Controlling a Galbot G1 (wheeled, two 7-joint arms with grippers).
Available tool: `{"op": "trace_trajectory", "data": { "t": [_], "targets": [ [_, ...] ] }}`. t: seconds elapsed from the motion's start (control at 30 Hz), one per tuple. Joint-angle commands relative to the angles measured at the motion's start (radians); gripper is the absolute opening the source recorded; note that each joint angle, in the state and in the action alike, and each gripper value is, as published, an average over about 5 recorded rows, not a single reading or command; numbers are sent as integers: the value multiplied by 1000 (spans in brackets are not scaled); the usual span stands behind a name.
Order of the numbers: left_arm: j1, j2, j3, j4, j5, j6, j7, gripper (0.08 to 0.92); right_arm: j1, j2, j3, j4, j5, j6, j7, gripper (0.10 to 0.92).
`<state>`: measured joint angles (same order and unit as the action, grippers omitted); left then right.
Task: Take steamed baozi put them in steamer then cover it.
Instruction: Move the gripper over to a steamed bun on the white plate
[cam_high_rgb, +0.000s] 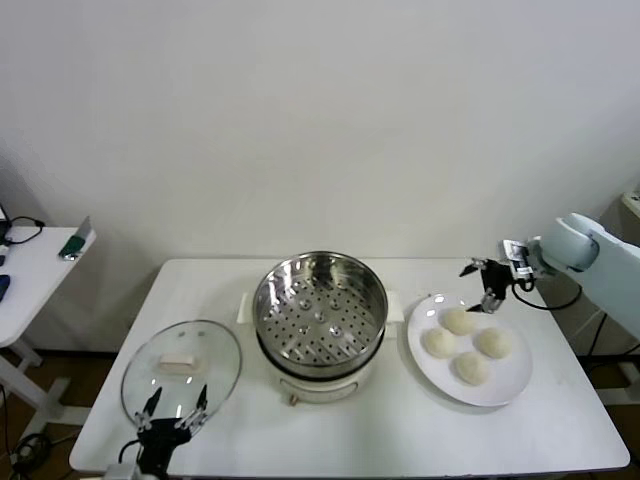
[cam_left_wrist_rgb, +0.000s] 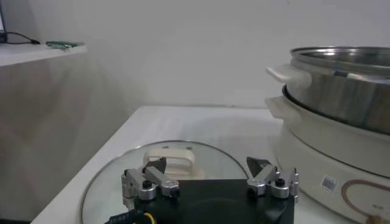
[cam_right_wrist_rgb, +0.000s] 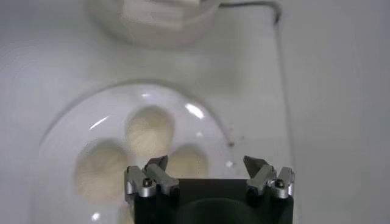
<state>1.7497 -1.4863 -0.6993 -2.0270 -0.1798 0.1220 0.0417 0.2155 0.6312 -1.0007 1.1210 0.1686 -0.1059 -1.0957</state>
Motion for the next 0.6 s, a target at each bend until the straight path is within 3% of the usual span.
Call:
{"op": "trace_trajectory", "data": {
  "t": [0.03, 0.6],
  "targets": [
    [-14, -4, -8, 8, -10, -4, 0, 823, 111, 128, -235, -158, 18, -17, -57, 823],
    [-19, -3, -11, 15, -19, -10, 1, 823, -20, 272, -121, -354, -67, 11, 2, 823]
  ]
}}
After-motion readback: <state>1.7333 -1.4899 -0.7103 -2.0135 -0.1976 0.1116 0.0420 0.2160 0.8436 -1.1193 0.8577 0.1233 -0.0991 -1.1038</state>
